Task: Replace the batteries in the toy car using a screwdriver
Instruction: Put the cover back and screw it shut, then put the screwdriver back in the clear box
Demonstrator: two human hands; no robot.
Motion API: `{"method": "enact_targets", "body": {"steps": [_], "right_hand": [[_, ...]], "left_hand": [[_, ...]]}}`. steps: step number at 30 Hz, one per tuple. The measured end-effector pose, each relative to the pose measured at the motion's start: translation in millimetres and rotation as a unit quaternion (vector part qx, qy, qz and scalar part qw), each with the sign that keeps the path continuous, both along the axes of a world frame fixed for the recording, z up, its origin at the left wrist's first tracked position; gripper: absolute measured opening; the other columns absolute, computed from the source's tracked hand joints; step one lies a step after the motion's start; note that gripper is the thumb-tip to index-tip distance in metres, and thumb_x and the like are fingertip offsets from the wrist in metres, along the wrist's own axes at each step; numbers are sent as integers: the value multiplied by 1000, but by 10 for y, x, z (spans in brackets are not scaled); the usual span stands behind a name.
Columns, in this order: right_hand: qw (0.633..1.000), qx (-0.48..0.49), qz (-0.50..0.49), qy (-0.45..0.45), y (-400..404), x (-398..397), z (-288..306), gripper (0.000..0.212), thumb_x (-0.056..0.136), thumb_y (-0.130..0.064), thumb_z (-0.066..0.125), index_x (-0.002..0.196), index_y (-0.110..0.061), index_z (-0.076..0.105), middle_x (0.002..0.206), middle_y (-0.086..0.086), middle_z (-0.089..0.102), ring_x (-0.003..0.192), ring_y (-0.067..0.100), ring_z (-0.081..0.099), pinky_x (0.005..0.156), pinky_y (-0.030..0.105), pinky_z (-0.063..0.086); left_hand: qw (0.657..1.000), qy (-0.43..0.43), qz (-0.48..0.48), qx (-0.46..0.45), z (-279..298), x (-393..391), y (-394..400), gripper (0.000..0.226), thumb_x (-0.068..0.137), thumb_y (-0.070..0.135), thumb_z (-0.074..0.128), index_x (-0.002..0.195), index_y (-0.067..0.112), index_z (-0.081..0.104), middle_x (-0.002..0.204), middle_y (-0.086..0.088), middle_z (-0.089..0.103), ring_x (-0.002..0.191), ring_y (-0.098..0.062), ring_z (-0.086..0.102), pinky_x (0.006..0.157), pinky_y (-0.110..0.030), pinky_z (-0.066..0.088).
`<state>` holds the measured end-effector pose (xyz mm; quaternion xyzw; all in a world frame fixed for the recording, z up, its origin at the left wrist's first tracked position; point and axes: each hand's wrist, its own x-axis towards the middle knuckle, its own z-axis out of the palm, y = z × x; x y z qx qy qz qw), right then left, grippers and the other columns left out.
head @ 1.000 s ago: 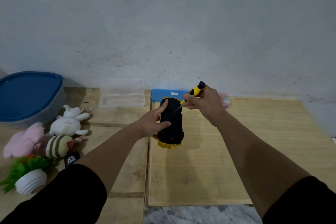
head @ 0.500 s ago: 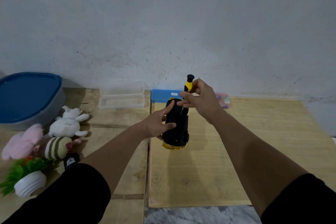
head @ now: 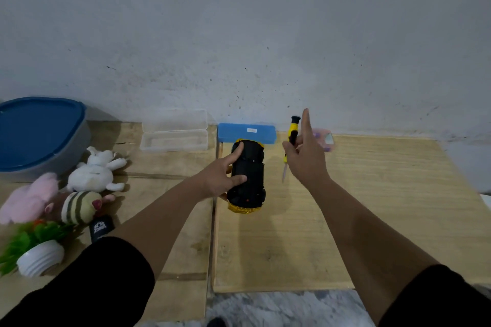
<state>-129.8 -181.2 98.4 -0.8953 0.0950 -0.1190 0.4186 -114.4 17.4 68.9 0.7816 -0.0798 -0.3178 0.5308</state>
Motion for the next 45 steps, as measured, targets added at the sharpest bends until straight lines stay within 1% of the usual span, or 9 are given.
{"method": "enact_targets", "body": {"steps": [9, 20, 25, 28, 30, 32, 37, 42, 45], "right_hand": [[957, -202, 53, 200, -171, -687, -1052, 63, 101, -25, 31, 150, -17, -6, 134, 8, 42, 104, 29, 54, 73, 30, 36], [979, -20, 140, 145, -60, -662, -1049, 70, 95, -7, 36, 149, -33, 0, 119, 16, 47, 85, 17, 43, 76, 27, 33], [961, -38, 228, 151, -51, -601, -989, 67, 98, -8, 29, 142, -52, 4, 95, 7, 36, 67, 13, 36, 71, 26, 31], [960, -46, 232, 151, -70, -581, -979, 67, 98, -7, 28, 143, -49, 1, 93, 6, 33, 67, 17, 35, 69, 26, 30], [963, -40, 219, 152, -101, -561, -954, 68, 98, -7, 29, 143, -48, 1, 91, 5, 33, 65, 14, 35, 70, 26, 30], [966, -36, 211, 149, -141, -536, -921, 68, 98, -6, 29, 144, -47, 3, 88, 3, 32, 63, 11, 33, 70, 25, 29], [969, -43, 198, 139, -206, -516, -865, 67, 98, -8, 30, 145, -47, 2, 90, 3, 33, 61, 13, 35, 70, 26, 35], [962, -75, 174, 197, -204, -534, -876, 86, 92, 2, 40, 144, -45, -9, 103, 8, 31, 56, 16, 33, 69, 29, 39], [959, -90, 170, 210, -221, -565, -932, 89, 90, 4, 43, 145, -42, -10, 100, 9, 33, 57, 16, 34, 68, 29, 39]], "left_hand": [[998, 25, 52, 28, -359, -342, 52, 81, 93, 15, 57, 144, 49, 5, 144, -2, 39, 123, -25, 49, 75, -46, 58], [995, 34, 92, 30, -528, -578, -53, 85, 92, 13, 57, 139, 58, 3, 143, -1, 43, 117, -23, 55, 65, -38, 60], [988, 48, 144, -40, -513, -527, -128, 115, 73, 31, 79, 134, 63, -13, 149, -2, 38, 118, -24, 56, 71, -37, 59], [984, 69, 166, -3, -457, -476, -239, 103, 66, 40, 77, 148, 36, 15, 126, -7, 60, 103, -24, 65, 88, -43, 54], [986, 70, 151, 24, -411, -465, -309, 61, 69, 39, 70, 124, 21, 53, 111, -9, 67, 98, -25, 66, 93, -45, 51], [985, 77, 152, 22, -396, -458, -339, 37, 74, 37, 67, 108, 25, 58, 107, -8, 68, 99, -26, 65, 95, -45, 50], [985, 38, 164, 20, -403, -423, -328, 64, 85, 24, 63, 140, 33, 32, 118, -5, 59, 104, -26, 60, 96, -42, 47], [945, -78, 210, 238, -489, -537, -458, 86, 82, 52, 61, 146, 45, 4, 125, -11, 37, 109, -31, 42, 97, -40, 37], [915, -51, 210, 341, -586, -652, -606, 91, 82, 59, 58, 145, 47, -6, 131, -22, 27, 115, -41, 39, 95, -48, 38]]}}
